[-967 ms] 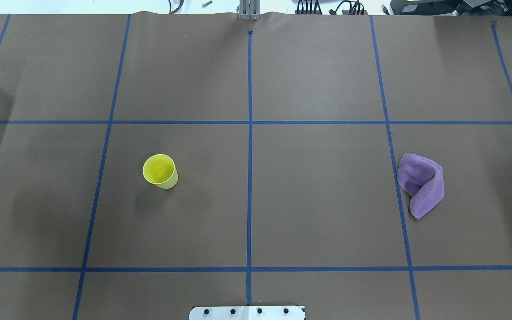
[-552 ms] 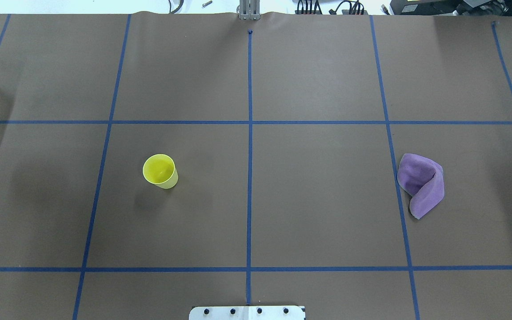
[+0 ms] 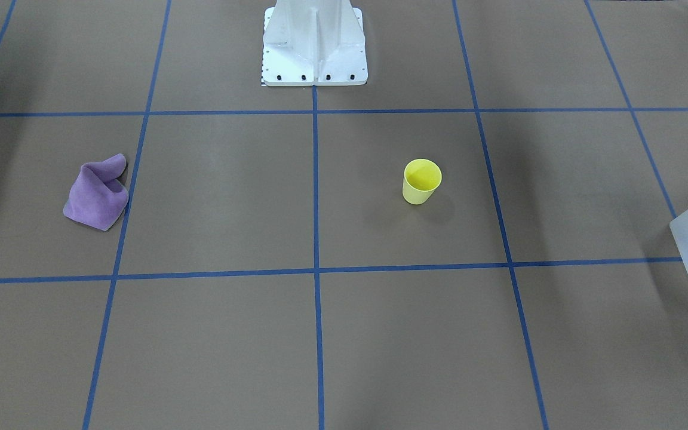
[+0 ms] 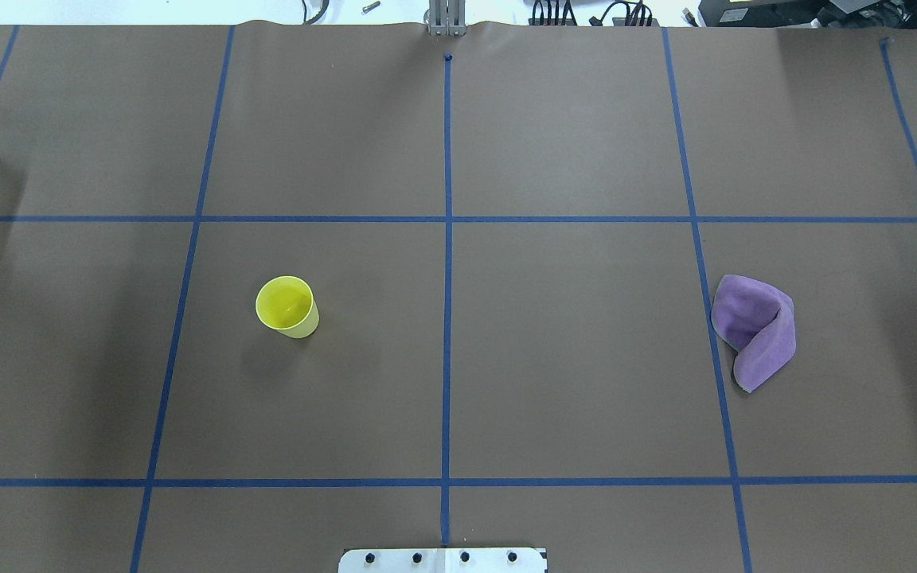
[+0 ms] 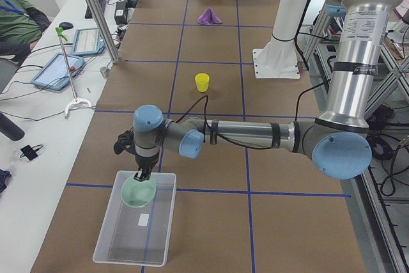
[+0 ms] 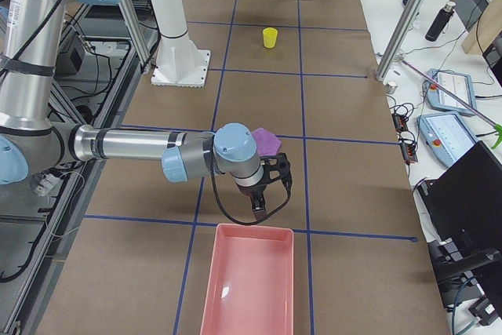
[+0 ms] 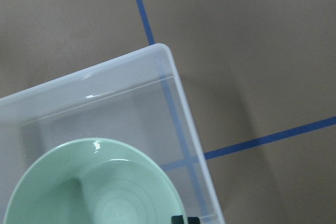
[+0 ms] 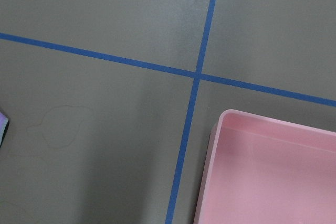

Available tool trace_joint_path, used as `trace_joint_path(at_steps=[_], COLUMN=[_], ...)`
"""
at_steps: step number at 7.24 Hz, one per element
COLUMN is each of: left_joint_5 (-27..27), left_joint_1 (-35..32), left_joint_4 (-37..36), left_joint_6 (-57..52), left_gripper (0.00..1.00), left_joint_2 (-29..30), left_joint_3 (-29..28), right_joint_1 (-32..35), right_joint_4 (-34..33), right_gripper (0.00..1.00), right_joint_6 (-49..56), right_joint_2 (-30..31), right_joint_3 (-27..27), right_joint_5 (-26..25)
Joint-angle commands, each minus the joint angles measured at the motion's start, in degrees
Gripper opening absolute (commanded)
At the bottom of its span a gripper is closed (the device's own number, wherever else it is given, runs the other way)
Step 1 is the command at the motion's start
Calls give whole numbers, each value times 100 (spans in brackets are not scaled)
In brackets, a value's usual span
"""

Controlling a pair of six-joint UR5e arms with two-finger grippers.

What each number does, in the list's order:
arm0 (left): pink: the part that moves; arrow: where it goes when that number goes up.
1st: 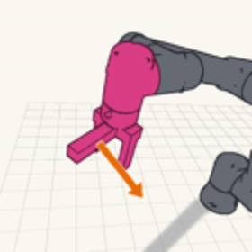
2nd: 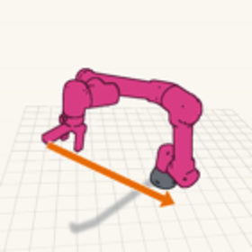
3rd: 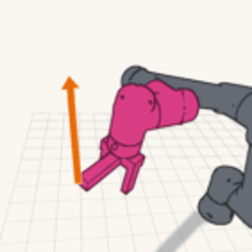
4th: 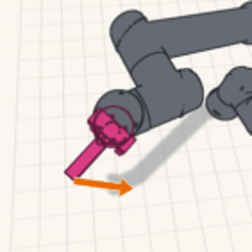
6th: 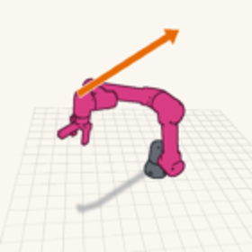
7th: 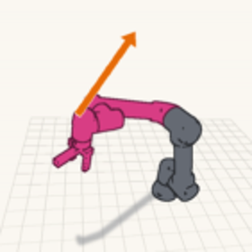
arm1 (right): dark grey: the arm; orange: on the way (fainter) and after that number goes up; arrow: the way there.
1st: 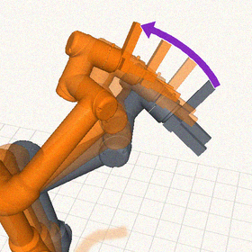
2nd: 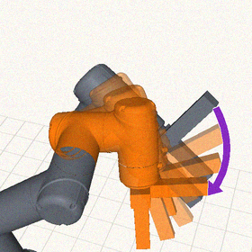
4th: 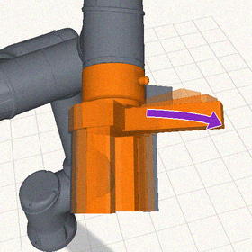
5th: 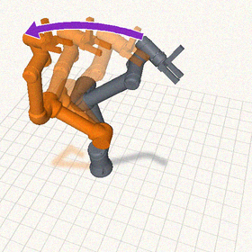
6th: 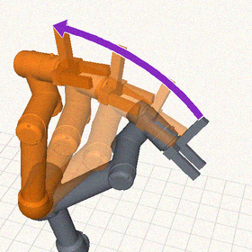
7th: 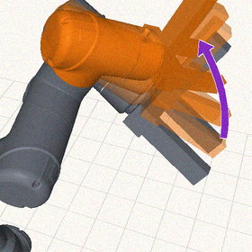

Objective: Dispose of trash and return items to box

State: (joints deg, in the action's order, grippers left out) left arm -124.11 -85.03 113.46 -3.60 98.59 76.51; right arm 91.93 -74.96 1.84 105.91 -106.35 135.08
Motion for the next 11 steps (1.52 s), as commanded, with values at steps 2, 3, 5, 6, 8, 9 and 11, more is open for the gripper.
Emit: trace_joint_path(at_steps=[2,3,5,6,8,9,11], left_joint_5=[-8,0,-8,-8,-17,-52,-849], left_joint_1=[-40,-40,-31,-31,-31,-40,-75], left_joint_4=[1615,2140,2215,2215,2207,2154,539], left_joint_6=[-27,-18,-27,-27,-88,-89,16], left_gripper=[0,0,0,0,99,99,99], left_joint_2=[310,327,258,222,222,205,108], left_joint_3=[-1935,-2469,-2597,-2606,-2476,-2135,-499], right_joint_1=[0,0,0,0,0,0,0], right_joint_4=[34,78,78,78,78,78,78], right_gripper=[100,100,100,100,100,100,100], right_joint_6=[9,9,9,0,0,0,-8], right_joint_2=[0,0,0,0,-9,-9,-9], right_joint_3=[0,0,0,0,0,-8,0], right_joint_5=[0,-8,-8,-8,-8,-8,0])
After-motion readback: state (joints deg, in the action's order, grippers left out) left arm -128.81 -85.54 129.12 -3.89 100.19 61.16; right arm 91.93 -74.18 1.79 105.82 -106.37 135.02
